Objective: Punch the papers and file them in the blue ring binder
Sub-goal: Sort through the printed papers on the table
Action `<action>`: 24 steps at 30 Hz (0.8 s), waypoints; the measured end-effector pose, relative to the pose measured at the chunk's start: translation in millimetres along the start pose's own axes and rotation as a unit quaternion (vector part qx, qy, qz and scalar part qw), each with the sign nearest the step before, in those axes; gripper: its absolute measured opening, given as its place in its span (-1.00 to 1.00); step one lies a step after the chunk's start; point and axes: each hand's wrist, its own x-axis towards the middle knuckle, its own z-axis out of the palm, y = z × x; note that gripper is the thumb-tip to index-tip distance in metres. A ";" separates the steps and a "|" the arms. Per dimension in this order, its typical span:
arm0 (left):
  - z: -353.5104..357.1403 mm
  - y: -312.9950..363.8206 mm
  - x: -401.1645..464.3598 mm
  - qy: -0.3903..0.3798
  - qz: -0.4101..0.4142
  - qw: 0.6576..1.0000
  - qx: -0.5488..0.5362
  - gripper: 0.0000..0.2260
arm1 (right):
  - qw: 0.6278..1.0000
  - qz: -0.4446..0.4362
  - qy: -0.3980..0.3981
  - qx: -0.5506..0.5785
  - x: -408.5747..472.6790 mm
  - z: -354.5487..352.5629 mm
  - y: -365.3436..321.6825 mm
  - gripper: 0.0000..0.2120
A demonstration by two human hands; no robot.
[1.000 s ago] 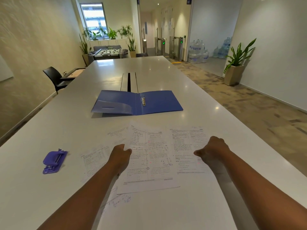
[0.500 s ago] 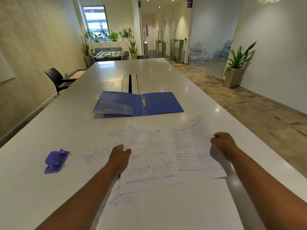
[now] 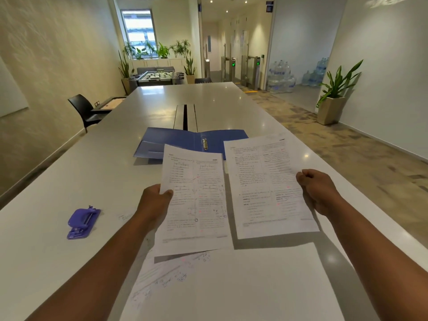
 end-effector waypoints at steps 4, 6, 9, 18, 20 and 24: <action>11.5 12.3 -5.7 -0.033 0.002 0.999 -0.033 -0.91 | 0.998 0.017 -0.047 0.039 -6.6 23.2 -7.3 -0.79; 18.1 19.8 -9.1 -0.055 0.002 0.997 -0.050 -0.95 | 0.997 0.025 -0.065 0.045 -10.1 36.1 -8.5 -0.80; 24.6 32.3 -15.8 -0.091 0.000 0.992 -0.088 -0.90 | 0.995 0.030 -0.085 0.052 -17.3 53.3 -11.9 -0.82; 27.6 52.8 -28.8 -0.127 0.052 0.984 -0.111 -0.77 | 0.989 0.017 -0.121 0.082 -37.7 83.3 -23.4 -0.81; 29.7 53.5 -30.1 -0.118 0.044 0.984 -0.124 -0.75 | 0.990 0.012 -0.122 0.073 -39.8 88.8 -23.1 -0.79; 33.2 56.0 -36.5 -0.121 0.016 0.981 -0.152 -0.60 | 0.994 -0.003 -0.088 0.067 -43.5 100.1 -22.0 -0.83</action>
